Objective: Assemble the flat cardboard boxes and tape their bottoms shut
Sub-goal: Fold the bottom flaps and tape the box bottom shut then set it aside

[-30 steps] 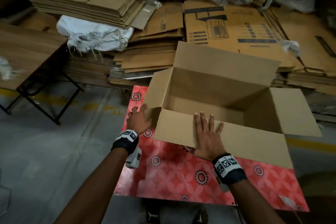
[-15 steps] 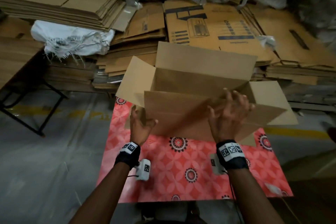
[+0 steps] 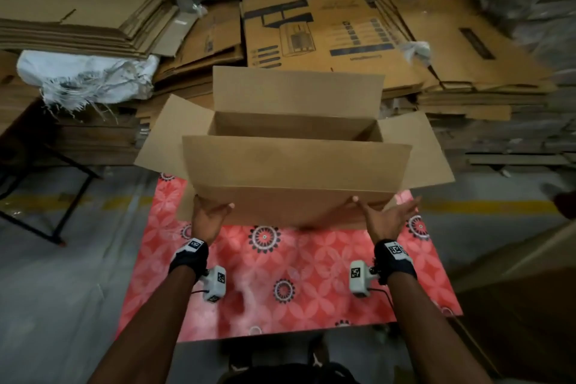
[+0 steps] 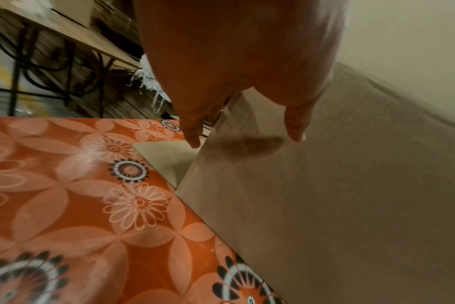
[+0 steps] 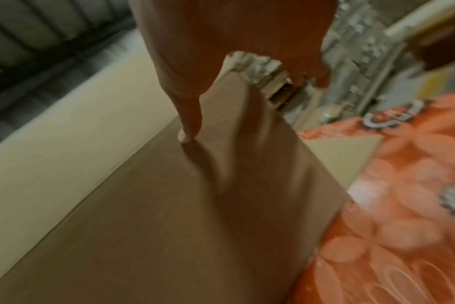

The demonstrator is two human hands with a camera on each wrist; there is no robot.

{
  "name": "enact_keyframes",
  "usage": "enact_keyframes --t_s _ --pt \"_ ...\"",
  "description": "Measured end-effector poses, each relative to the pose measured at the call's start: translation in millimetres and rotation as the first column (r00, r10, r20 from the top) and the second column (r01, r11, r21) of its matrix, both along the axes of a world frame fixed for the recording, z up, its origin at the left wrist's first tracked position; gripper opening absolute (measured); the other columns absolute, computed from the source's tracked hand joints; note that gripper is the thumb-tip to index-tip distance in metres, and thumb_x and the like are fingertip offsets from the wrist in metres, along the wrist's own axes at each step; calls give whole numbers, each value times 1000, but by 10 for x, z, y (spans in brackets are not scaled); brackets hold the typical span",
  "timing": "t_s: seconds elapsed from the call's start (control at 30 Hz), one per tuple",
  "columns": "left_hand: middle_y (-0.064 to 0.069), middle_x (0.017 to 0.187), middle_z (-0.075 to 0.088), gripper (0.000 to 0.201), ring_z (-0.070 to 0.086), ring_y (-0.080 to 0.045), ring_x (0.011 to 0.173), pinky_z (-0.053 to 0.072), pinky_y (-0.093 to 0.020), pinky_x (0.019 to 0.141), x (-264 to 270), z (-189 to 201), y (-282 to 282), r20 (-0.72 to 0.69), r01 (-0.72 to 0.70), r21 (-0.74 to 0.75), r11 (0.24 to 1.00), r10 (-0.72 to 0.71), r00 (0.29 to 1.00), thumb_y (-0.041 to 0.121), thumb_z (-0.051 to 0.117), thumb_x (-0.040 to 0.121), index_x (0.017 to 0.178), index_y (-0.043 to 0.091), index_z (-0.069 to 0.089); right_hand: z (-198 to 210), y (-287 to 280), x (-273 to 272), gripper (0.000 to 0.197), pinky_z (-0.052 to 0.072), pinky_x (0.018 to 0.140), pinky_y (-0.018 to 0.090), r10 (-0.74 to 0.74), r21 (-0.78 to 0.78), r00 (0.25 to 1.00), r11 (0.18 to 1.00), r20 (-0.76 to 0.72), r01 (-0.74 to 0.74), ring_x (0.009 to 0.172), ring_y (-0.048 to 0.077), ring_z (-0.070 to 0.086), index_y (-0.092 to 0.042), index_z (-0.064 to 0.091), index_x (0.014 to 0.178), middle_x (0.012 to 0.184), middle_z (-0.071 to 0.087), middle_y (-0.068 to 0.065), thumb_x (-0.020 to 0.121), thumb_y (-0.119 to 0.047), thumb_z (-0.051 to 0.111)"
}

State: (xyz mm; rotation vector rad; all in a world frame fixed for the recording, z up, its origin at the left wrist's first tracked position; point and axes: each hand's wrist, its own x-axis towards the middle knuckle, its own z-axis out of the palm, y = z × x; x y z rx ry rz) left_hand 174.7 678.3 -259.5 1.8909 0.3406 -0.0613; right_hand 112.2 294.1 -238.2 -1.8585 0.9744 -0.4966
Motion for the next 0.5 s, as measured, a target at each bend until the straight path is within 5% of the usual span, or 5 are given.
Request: enact_keyframes --t_s 0.07,0.2,0.3,0.4,0.5 --pt "-9 128 55 59 62 -12 100 44 -11 80 -9 -64 -76 5 -8 15 1000 8 1000 -5 79 83 106 30 38 -186 -213 -23 130 26 120 36 116 110 992 988 -39 -111 151 31 29 -2 13 161 164 28 20 66 -36 97" --pt "-9 123 55 68 60 -30 115 46 -35 91 -13 -98 -96 -46 -24 87 996 28 999 -12 81 76 101 29 33 -522 -475 -54 85 46 91 31 355 154 927 929 -117 -337 116 26 62 -11 49 142 123 65 5 71 -25 94" --pt "-10 129 54 79 58 -35 121 51 -53 100 14 -253 23 -106 -31 67 997 38 994 3 90 72 126 25 37 -622 -525 -63 93 51 97 40 398 179 903 912 -162 -370 117 32 64 -17 44 146 121 67 6 68 -30 93" --pt "-13 145 47 140 52 -36 129 48 -53 105 -50 -405 199 -229 -25 163 986 63 971 46 100 49 154 28 10 -543 -509 -85 92 51 93 36 410 140 898 910 -160 -390 116 32 64 -13 45 145 125 68 12 67 -24 93" --pt "-2 148 38 143 48 -26 130 46 -44 106 -272 -199 124 -182 -22 84 996 37 983 22 98 60 158 31 -6 -373 -483 -35 92 50 94 33 402 56 912 916 -83 -398 115 28 63 -16 48 144 126 66 12 64 -16 93"
